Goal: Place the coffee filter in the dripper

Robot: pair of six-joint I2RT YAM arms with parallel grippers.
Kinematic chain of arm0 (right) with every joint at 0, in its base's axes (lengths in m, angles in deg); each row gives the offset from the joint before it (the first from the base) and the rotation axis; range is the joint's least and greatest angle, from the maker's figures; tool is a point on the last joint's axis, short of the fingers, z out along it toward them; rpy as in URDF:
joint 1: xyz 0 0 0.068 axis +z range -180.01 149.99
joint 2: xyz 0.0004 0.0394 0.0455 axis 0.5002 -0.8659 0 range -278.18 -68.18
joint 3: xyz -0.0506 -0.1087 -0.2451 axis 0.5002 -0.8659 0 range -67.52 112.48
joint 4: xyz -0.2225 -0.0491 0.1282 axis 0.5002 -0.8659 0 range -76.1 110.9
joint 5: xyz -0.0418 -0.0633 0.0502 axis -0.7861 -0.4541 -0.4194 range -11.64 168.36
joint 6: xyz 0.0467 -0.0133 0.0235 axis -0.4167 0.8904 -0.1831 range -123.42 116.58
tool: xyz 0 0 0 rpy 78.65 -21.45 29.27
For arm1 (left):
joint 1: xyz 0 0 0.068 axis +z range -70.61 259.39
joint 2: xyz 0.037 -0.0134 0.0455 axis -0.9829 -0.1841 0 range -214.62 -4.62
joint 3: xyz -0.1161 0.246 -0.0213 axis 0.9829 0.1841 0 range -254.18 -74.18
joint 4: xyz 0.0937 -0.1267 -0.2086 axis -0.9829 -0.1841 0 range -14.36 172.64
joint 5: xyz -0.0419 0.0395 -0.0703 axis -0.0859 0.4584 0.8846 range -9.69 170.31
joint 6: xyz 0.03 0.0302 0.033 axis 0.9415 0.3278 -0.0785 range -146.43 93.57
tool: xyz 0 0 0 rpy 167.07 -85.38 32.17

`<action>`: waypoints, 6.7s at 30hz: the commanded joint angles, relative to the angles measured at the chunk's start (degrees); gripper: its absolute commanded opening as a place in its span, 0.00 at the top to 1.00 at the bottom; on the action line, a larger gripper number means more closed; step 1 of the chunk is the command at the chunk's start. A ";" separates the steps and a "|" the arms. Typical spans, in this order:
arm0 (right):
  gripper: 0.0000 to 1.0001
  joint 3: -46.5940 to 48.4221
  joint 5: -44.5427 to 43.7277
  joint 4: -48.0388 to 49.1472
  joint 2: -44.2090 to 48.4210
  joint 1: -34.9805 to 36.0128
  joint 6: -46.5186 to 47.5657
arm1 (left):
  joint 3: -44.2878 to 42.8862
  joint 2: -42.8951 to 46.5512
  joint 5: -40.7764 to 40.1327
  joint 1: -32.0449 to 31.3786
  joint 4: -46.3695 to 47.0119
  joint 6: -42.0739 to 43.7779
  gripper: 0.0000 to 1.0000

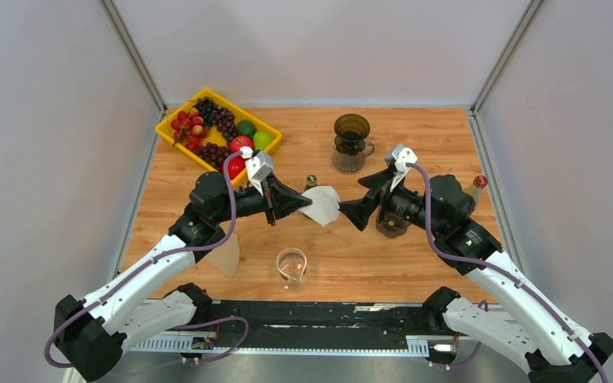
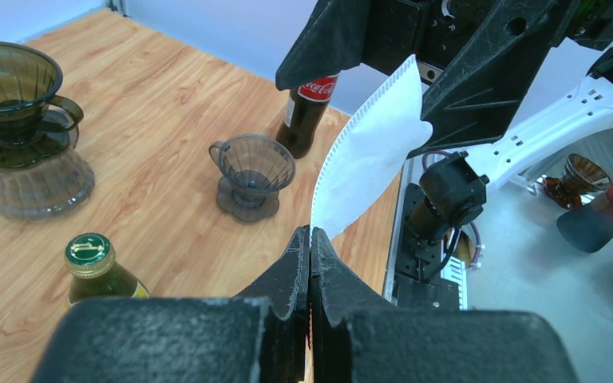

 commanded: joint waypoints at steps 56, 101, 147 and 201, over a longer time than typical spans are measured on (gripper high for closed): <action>1.00 0.69 4.97 9.41 -2.48 -0.03 -10.43 | -3.63 0.00 -2.14 -0.23 0.80 -5.08 0.02; 1.00 15.56 -24.28 -16.38 -15.85 -0.07 -33.12 | -23.80 -21.53 -69.20 -25.26 -12.89 7.60 0.00; 1.00 18.74 -24.78 -22.97 -18.08 0.01 -18.31 | -30.92 -28.42 -75.11 -26.11 -21.79 8.52 0.73; 1.00 35.39 -30.52 -31.03 -29.83 -5.88 -7.72 | -16.27 -4.28 -62.45 -26.09 -20.73 3.43 0.00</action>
